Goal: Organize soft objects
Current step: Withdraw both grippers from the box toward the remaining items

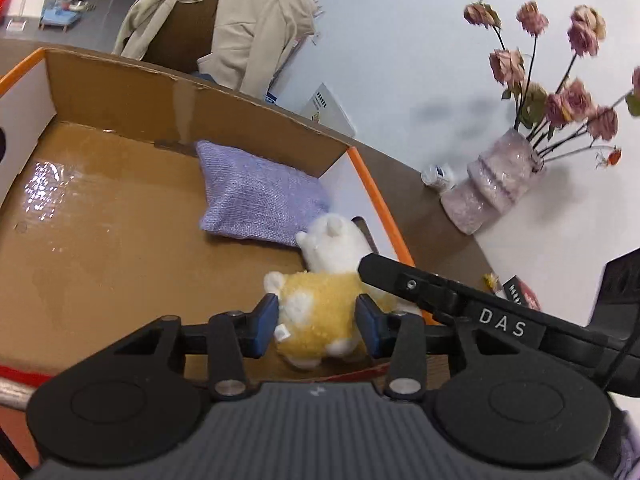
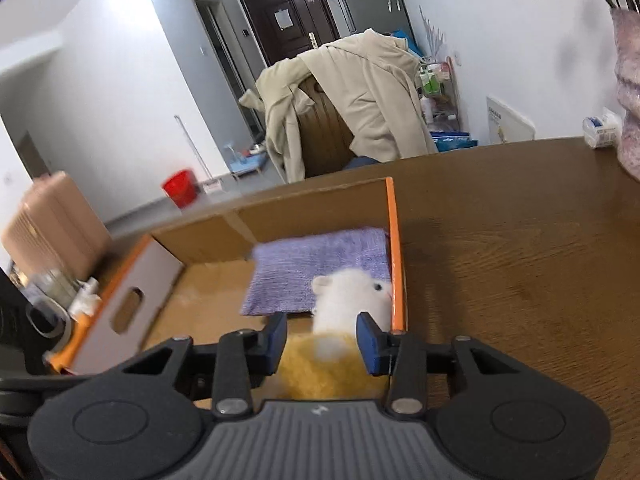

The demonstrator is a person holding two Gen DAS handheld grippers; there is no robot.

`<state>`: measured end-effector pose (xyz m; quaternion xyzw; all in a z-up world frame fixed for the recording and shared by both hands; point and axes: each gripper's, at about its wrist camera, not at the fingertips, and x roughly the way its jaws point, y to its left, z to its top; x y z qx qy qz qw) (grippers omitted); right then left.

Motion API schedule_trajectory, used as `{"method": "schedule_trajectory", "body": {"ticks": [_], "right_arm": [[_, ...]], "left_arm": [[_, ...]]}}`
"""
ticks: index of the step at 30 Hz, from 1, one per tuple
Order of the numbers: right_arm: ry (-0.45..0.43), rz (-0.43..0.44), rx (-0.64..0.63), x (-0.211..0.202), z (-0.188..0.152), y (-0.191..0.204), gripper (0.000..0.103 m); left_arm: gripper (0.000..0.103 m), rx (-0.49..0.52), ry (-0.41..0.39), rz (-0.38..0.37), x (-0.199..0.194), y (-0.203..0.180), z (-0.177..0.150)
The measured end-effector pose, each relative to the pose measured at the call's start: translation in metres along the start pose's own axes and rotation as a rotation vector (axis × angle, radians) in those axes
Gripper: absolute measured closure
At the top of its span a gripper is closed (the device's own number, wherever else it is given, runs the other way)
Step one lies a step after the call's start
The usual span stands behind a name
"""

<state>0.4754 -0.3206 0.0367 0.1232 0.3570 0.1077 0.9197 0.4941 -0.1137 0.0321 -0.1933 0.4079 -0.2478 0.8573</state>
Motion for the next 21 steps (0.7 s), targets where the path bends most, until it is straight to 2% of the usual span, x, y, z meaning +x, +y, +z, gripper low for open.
{"method": "schedule_trajectory", "body": {"ticks": [2, 4, 8, 11, 16, 19, 21], "right_arm": [[-0.005, -0.046, -0.032, -0.004, -0.002, 0.004, 0.065], [-0.029, -0.035, -0.037, -0.013, 0.000, 0.007, 0.065], [-0.094, -0.024, -0.082, -0.051, 0.010, 0.017, 0.060], [-0.148, -0.014, -0.121, -0.087, 0.019, 0.027, 0.053], [-0.213, -0.009, -0.182, -0.153, 0.014, 0.033, 0.045], [-0.239, -0.010, -0.210, -0.189, 0.000, 0.034, 0.039], [-0.249, 0.003, -0.227, -0.208, -0.014, 0.034, 0.037]], "left_arm": [[0.057, 0.007, -0.001, -0.002, -0.002, 0.001, -0.002], [0.055, 0.012, -0.015, 0.004, -0.012, -0.001, -0.002], [0.053, 0.049, -0.085, 0.020, -0.052, -0.013, 0.000], [0.046, 0.097, -0.159, 0.041, -0.096, -0.025, -0.001], [0.034, 0.184, -0.268, 0.119, -0.172, -0.038, -0.023], [0.025, 0.221, -0.340, 0.198, -0.212, -0.046, -0.048], [0.023, 0.233, -0.384, 0.249, -0.233, -0.052, -0.068]]}}
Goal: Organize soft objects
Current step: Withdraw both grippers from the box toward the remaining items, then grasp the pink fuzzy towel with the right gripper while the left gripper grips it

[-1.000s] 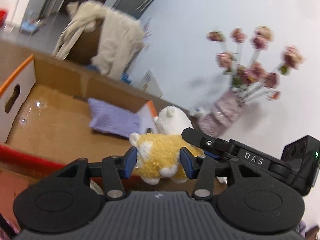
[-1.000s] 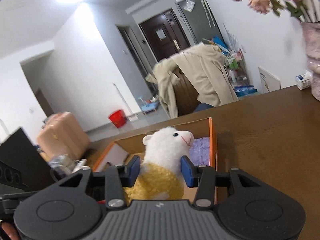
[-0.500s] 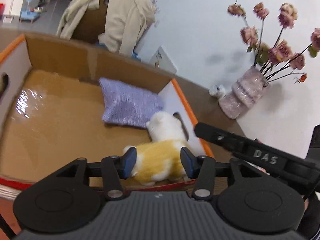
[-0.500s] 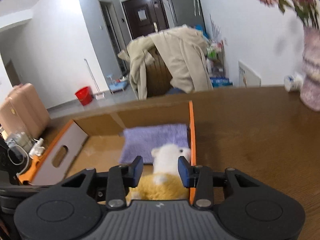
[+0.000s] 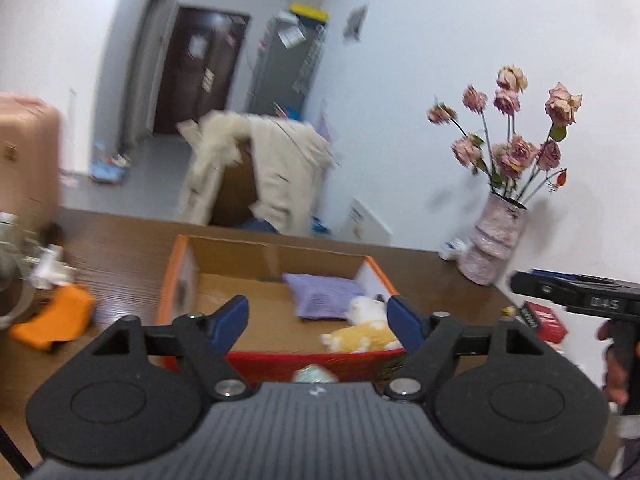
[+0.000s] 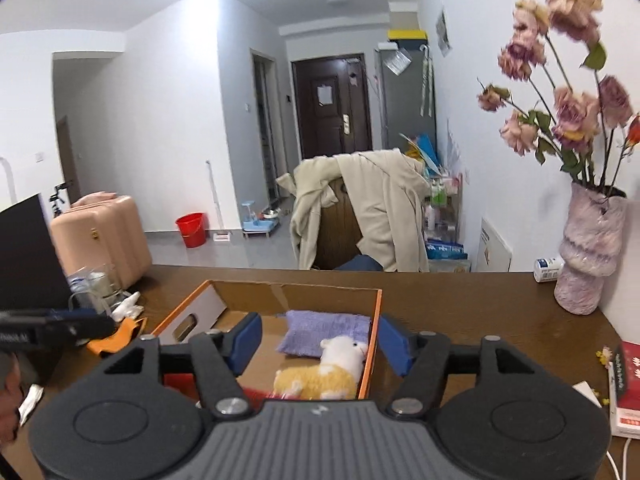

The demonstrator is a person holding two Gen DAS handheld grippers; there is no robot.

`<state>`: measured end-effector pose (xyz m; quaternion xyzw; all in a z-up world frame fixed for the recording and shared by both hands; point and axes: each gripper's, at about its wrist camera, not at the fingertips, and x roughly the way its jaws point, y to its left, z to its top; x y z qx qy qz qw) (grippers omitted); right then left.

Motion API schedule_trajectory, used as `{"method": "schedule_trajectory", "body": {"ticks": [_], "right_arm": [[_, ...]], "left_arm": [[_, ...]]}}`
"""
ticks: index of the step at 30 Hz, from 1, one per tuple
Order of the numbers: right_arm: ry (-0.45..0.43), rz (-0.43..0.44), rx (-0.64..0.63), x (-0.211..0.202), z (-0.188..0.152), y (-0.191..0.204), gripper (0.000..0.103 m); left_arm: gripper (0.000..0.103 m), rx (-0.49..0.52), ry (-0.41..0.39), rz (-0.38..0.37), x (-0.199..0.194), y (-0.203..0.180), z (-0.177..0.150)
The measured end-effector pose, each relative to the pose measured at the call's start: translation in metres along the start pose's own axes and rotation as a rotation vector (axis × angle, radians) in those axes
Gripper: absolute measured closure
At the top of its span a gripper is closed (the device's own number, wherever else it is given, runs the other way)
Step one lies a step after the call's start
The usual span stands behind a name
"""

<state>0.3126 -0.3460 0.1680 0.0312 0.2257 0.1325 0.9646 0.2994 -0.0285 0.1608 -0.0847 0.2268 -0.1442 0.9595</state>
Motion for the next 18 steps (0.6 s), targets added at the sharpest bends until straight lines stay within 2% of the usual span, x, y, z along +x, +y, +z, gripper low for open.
{"method": "schedule_trajectory", "body": {"ticks": [2, 4, 6, 10, 12, 15, 18], "right_arm": [[-0.018, 0.026, -0.017, -0.020, -0.013, 0.004, 0.035], [-0.049, 0.057, -0.056, -0.044, -0.031, 0.013, 0.028], [-0.078, 0.065, -0.102, -0.064, -0.049, 0.022, 0.027], [-0.152, 0.071, -0.184, -0.105, -0.093, 0.042, 0.024], [-0.181, 0.098, -0.205, -0.127, -0.118, 0.049, 0.021], [-0.214, 0.160, -0.190, -0.154, -0.159, 0.054, 0.017], [-0.210, 0.164, -0.194, -0.166, -0.194, 0.062, 0.016]], "left_arm": [[0.019, 0.028, -0.047, 0.037, -0.028, -0.006, -0.014], [0.011, 0.059, -0.109, 0.080, -0.059, -0.015, -0.034], [0.007, 0.081, -0.167, 0.121, -0.086, -0.024, -0.058], [0.000, 0.121, -0.249, 0.146, -0.128, -0.041, -0.110], [0.000, 0.122, -0.284, 0.149, -0.143, -0.045, -0.138], [0.000, 0.091, -0.292, 0.160, -0.156, -0.047, -0.178], [0.000, 0.100, -0.217, 0.129, -0.153, -0.046, -0.205]]}}
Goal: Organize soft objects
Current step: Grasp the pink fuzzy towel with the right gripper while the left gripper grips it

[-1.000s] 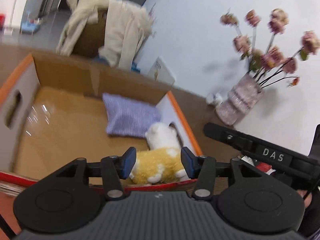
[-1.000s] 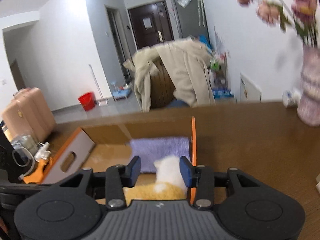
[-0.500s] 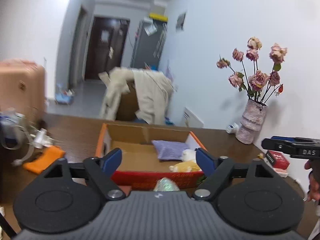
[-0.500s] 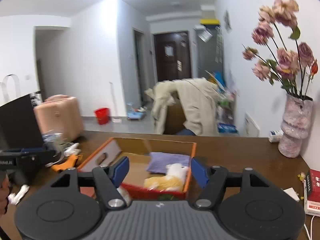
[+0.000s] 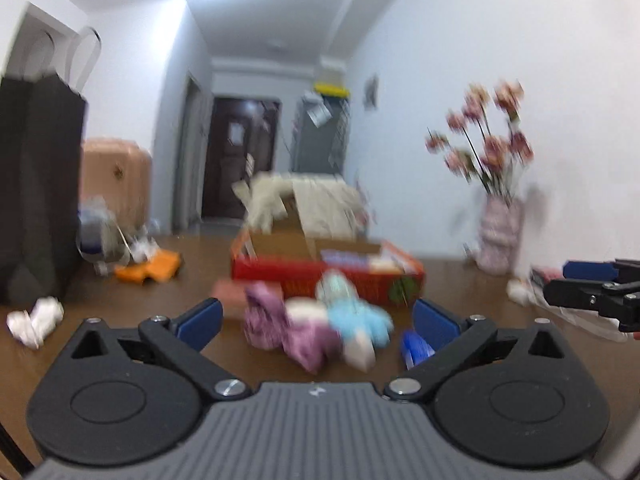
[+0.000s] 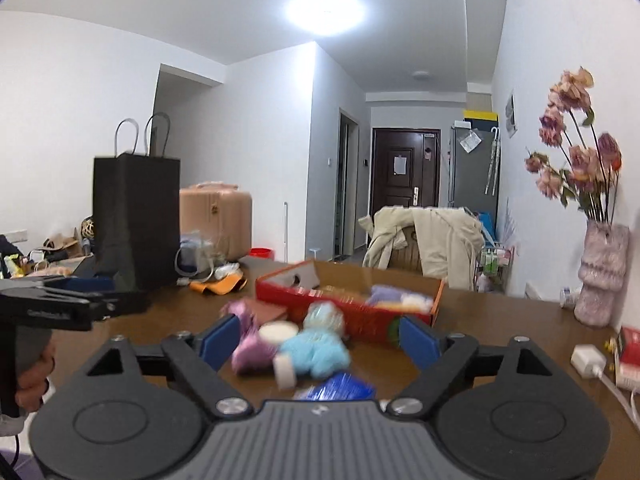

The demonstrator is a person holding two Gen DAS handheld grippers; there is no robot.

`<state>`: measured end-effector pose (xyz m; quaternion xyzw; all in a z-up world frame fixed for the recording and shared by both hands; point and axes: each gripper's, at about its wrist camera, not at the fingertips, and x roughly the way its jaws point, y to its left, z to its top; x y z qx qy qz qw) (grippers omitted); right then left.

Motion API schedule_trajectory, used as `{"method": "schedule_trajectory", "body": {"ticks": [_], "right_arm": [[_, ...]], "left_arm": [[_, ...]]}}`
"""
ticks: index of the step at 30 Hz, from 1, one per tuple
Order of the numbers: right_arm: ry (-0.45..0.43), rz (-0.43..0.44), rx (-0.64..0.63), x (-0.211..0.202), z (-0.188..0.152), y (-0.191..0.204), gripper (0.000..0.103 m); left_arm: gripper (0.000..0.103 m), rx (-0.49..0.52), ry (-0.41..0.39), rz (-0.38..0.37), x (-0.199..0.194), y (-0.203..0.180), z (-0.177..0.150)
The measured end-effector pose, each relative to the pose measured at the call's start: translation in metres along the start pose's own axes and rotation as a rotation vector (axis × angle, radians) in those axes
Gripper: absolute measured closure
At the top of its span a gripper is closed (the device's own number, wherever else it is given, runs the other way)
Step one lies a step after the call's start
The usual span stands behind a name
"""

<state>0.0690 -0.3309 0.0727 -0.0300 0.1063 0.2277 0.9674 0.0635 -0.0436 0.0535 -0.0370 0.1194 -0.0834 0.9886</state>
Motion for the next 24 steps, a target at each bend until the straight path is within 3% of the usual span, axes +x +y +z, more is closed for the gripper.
{"method": "schedule_trajectory", "body": {"ticks": [4, 8, 14, 15, 16, 21, 24], "right_arm": [[0.086, 0.056, 0.035, 0.002, -0.029, 0.012, 0.017], [0.149, 0.045, 0.080, 0.014, -0.041, 0.002, 0.019], [0.254, -0.058, 0.159, 0.049, -0.059, -0.021, 0.048], [0.270, -0.055, 0.145, 0.055, -0.063, -0.020, 0.057], [0.292, -0.036, 0.130, 0.061, -0.066, -0.017, 0.065], [0.305, 0.145, 0.137, 0.068, -0.068, 0.000, 0.070], [0.279, 0.134, 0.201, 0.062, -0.061, -0.015, 0.067]], "left_arm": [[0.000, -0.003, 0.028, -0.011, 0.011, 0.000, -0.005], [0.000, -0.005, 0.054, -0.037, 0.018, 0.000, -0.012], [0.000, -0.003, 0.132, -0.109, 0.042, -0.016, -0.021], [0.000, 0.006, 0.142, -0.118, 0.046, -0.020, -0.022], [0.000, 0.009, 0.151, -0.117, 0.050, -0.024, -0.023], [0.001, -0.004, 0.217, -0.102, 0.072, -0.028, -0.027], [0.009, -0.039, 0.257, -0.114, 0.083, -0.024, -0.029]]}}
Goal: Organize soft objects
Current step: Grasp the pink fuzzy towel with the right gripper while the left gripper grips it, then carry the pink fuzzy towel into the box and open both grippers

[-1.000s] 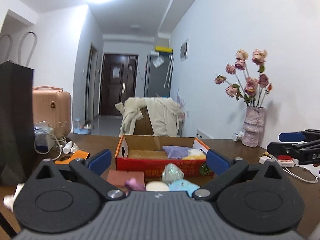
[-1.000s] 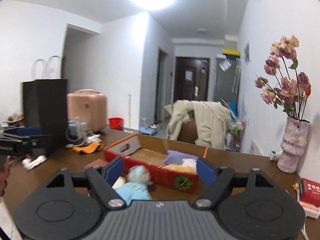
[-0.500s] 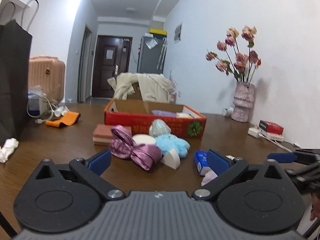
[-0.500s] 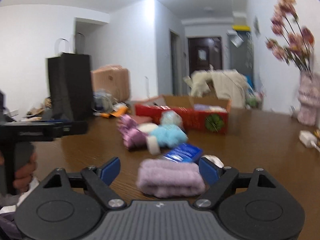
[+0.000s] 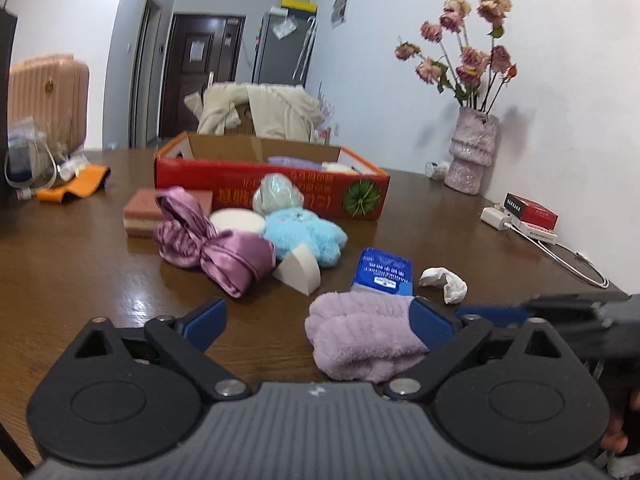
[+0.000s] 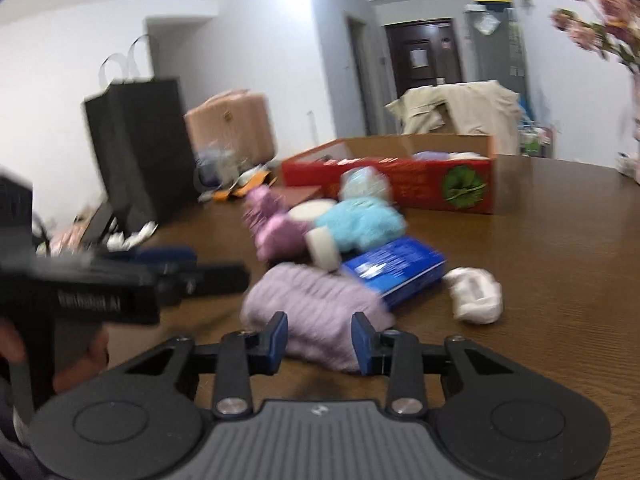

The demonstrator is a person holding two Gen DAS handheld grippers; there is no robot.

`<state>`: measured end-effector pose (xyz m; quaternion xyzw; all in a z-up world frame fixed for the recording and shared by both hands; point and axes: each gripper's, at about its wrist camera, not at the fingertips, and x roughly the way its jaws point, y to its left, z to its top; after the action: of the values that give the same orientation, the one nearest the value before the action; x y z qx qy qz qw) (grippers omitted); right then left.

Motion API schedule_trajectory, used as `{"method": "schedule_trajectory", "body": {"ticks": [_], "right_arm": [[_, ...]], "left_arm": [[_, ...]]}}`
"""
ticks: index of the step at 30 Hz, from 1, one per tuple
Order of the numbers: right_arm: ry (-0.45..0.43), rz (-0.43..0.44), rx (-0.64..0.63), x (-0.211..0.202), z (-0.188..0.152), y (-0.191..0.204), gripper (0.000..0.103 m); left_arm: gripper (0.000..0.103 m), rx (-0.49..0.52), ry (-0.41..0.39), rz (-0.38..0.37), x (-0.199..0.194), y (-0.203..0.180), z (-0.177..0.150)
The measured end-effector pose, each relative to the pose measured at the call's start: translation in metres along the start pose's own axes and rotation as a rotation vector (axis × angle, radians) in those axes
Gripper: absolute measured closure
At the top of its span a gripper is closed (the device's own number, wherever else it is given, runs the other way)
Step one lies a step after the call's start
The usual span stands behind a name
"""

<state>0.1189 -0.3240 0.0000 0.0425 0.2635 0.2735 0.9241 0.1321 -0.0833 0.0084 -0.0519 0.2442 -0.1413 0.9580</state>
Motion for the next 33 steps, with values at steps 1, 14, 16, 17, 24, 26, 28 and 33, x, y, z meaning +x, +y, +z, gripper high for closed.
{"method": "schedule_trajectory", "body": {"ticks": [1, 14, 16, 17, 24, 26, 28, 33], "right_arm": [[-0.008, -0.009, 0.035, -0.003, 0.003, -0.008, 0.065], [0.038, 0.000, 0.317, 0.040, 0.002, -0.033, 0.065], [0.053, -0.003, 0.335, 0.042, 0.002, -0.035, 0.068], [0.059, -0.001, 0.336, 0.043, 0.001, -0.034, 0.071], [0.011, 0.077, 0.320, 0.022, 0.034, -0.022, 0.087], [-0.049, 0.116, 0.300, 0.019, 0.065, -0.022, 0.087], [-0.089, 0.130, 0.261, 0.027, 0.100, -0.023, 0.087], [-0.112, 0.127, 0.204, 0.100, 0.208, -0.040, 0.087]], "left_arm": [[0.015, -0.023, 0.018, -0.010, 0.005, 0.003, 0.001], [0.069, -0.241, 0.210, -0.150, 0.048, 0.026, 0.005], [0.074, -0.258, 0.214, -0.172, 0.048, 0.028, 0.004], [0.074, -0.248, 0.214, -0.174, 0.047, 0.027, 0.005], [0.080, -0.158, 0.139, -0.298, 0.015, 0.029, 0.055], [0.080, -0.142, 0.077, -0.319, 0.010, 0.037, 0.086], [0.080, -0.121, 0.027, -0.318, 0.018, 0.045, 0.121], [0.080, -0.070, -0.002, -0.236, 0.084, 0.080, 0.220]]}}
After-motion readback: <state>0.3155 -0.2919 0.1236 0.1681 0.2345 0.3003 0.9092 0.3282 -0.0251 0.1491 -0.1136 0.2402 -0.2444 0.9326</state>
